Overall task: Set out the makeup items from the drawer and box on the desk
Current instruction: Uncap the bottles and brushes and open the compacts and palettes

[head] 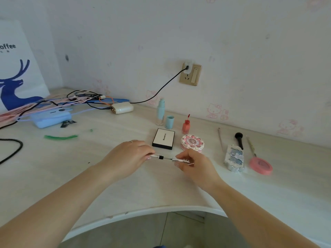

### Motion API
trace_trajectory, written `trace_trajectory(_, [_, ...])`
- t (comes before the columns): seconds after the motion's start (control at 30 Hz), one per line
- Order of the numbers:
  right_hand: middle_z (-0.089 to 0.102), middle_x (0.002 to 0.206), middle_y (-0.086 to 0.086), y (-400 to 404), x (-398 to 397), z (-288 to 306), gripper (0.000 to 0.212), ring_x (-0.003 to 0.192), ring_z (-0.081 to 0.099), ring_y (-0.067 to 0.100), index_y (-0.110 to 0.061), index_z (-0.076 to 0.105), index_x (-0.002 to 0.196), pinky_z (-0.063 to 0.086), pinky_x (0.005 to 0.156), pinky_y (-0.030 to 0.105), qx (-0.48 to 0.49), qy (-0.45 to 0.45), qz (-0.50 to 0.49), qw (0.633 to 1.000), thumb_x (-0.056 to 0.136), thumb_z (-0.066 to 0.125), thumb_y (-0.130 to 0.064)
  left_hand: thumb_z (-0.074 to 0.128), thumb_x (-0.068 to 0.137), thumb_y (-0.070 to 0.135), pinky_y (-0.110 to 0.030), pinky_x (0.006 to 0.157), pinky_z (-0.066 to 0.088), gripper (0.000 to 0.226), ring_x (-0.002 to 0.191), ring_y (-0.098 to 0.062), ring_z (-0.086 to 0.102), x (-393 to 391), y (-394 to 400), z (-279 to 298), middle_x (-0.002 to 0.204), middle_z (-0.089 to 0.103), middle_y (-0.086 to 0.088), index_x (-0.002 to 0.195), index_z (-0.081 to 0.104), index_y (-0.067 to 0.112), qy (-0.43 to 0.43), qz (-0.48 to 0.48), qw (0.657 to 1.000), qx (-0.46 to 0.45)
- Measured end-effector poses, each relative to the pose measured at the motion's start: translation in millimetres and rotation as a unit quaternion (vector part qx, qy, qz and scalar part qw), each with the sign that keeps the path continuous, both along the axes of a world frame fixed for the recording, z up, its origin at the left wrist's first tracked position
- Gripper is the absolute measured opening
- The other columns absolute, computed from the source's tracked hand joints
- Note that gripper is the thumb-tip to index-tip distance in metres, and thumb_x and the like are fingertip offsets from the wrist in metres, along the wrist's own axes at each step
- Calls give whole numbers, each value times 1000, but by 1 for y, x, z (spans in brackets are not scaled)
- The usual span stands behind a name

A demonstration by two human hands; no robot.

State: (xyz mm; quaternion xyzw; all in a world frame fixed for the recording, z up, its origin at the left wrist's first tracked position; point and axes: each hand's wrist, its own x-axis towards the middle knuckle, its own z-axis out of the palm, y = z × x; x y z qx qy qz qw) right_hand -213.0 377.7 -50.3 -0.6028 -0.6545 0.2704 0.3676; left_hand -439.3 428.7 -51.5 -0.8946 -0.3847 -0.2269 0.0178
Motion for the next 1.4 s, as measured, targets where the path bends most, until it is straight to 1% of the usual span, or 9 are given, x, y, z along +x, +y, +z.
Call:
trace_trajectory(0.13, [64, 85, -11, 6, -4, -13, 7, 73, 55, 1, -28, 66, 90, 41, 62, 7, -5, -39, -5, 999, 83, 68, -27, 53, 86, 24, -29, 72, 50, 20, 84, -19, 63, -3, 10, -17, 94, 67, 7, 98, 69, 23, -1, 18, 1000, 6])
trace_trajectory(0.27, [59, 91, -12, 13, -10, -21, 8, 79, 52, 3, -30, 66, 92, 39, 66, 13, 16, -109, -13, 994, 84, 64, -31, 63, 84, 17, -31, 67, 52, 14, 77, -19, 64, -5, 14, -25, 92, 65, 6, 95, 69, 23, -26, 31, 999, 1])
trace_trajectory(0.53, [56, 92, -12, 16, -12, -28, 14, 76, 49, 2, -27, 68, 94, 36, 63, 9, 42, -155, -19, 987, 84, 64, -36, 62, 85, 20, -33, 69, 52, 15, 83, -19, 64, -4, 20, -39, 92, 65, 6, 97, 70, 24, -32, 40, 999, -15])
trace_trajectory(0.87, [53, 97, -9, 17, -10, -28, 27, 83, 49, 4, -26, 66, 109, 35, 71, 14, 28, -187, -7, 982, 84, 64, -36, 60, 88, 18, -32, 75, 49, 20, 91, -23, 61, -3, 15, -41, 99, 64, 3, 106, 67, 22, -23, 59, 998, -24])
trace_trajectory(1.0, [51, 90, -11, 16, -3, -23, 28, 70, 46, 0, -32, 62, 108, 35, 64, 13, 31, -88, -40, 995, 82, 66, -41, 63, 86, 22, -32, 85, 46, 37, 105, -25, 58, -2, 9, -29, 115, 61, -2, 123, 60, 18, -53, 84, 995, -22])
trace_trajectory(1.13, [46, 66, -11, 24, 27, 4, 9, 52, 43, -1, -28, 63, 92, 33, 53, 13, 65, 44, -100, 992, 85, 65, -32, 45, 84, 43, -29, 85, 44, 43, 106, -19, 57, 6, 4, 3, 112, 62, 4, 116, 64, 21, -108, 80, 991, -29])
trace_trajectory(1.27, [51, 68, -12, 27, 76, 38, 11, 59, 46, 2, -25, 65, 95, 36, 57, 17, 80, 76, -153, 982, 87, 63, -31, 54, 86, 33, -28, 88, 44, 28, 104, -11, 56, 41, 6, 35, 103, 59, 14, 109, 67, 24, -156, 45, 985, -54])
trace_trajectory(1.33, [55, 72, -9, 28, 103, 51, 11, 62, 48, 8, -23, 66, 97, 39, 58, 20, 88, 83, -178, 977, 87, 63, -28, 60, 88, 24, -32, 89, 45, 21, 104, -11, 56, 67, 13, 44, 104, 62, 11, 108, 67, 24, -154, 22, 985, -72])
trace_trajectory(1.4, [58, 76, -5, 32, 131, 59, 12, 57, 48, 8, -22, 66, 99, 40, 53, 15, 92, 66, -194, 974, 89, 61, -22, 60, 88, 22, -32, 90, 45, 20, 105, -9, 57, 97, 22, 50, 106, 64, 10, 107, 67, 23, -139, 3, 987, -86])
